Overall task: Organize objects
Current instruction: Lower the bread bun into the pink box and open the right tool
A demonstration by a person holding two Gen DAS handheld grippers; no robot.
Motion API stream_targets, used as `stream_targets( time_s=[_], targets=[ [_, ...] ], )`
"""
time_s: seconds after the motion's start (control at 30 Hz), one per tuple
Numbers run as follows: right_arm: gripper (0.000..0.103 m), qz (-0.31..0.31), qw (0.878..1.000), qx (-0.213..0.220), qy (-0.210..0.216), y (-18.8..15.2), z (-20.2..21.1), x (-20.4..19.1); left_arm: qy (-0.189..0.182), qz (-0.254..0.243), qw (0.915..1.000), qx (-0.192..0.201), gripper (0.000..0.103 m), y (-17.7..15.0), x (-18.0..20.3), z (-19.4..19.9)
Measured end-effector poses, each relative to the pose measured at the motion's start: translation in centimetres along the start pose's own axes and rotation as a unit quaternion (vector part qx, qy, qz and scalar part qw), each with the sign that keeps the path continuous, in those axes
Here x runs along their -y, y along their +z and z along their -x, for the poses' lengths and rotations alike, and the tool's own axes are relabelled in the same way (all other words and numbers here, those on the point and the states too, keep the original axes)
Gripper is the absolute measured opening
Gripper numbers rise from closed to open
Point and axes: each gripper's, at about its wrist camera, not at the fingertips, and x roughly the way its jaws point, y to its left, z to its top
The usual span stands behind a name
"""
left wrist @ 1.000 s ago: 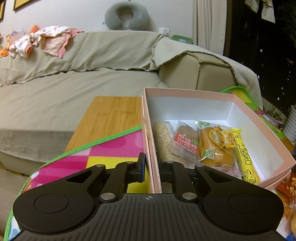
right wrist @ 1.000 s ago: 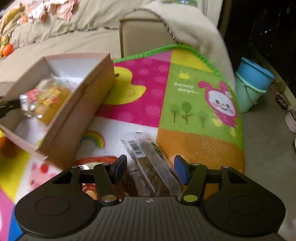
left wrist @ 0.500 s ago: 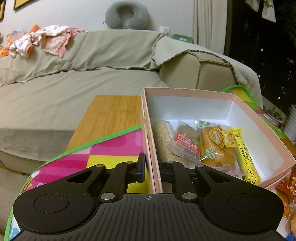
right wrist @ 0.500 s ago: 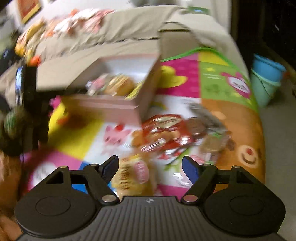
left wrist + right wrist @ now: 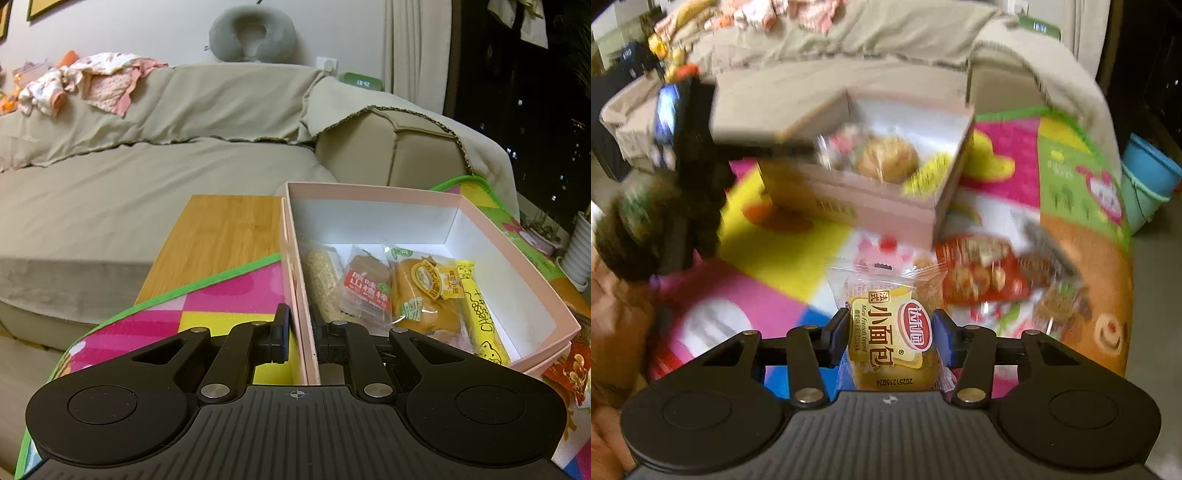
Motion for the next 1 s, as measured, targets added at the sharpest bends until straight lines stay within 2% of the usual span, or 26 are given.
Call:
stream_targets(
  time_s=[0.17,0.27,0.47,0.67,0.8,1.0],
  targets=[
    [0.047,-0.010,0.997,0.081,0.004,6.5,4.5,-0.4,0.000,0.002,1.0000,0.002,0.012,0.0,0.0,-0.1],
    [0.047,-0.011,0.993,0.121,0.005,10.9,5.8,-0.9,-0.001,0.003,1.0000,0.002,0.012,-0.1,0.0,-0.1],
    [0.047,-0.009,0.990,0.142,-0.004,17.6,3.6,-2.6,-0.002,0.004,1.0000,0.002,0.013,0.0,0.0,-0.1],
    [0.047,-0.009,0.992,0.127,-0.025,21.0,-0.9,-3.3,-0.005,0.006,1.0000,0.001,0.013,0.1,-0.1,-0.2],
    [0.047,-0.016,0.992,0.123,-0.037,21.7,-3.0,-3.1,-0.005,0.006,1.0000,0.001,0.013,0.1,-0.1,-0.2],
    [0.056,-0.043,0.991,0.125,-0.037,21.6,-3.7,-1.8,-0.005,0.005,1.0000,0.001,0.013,0.1,0.0,-0.2]
  ],
)
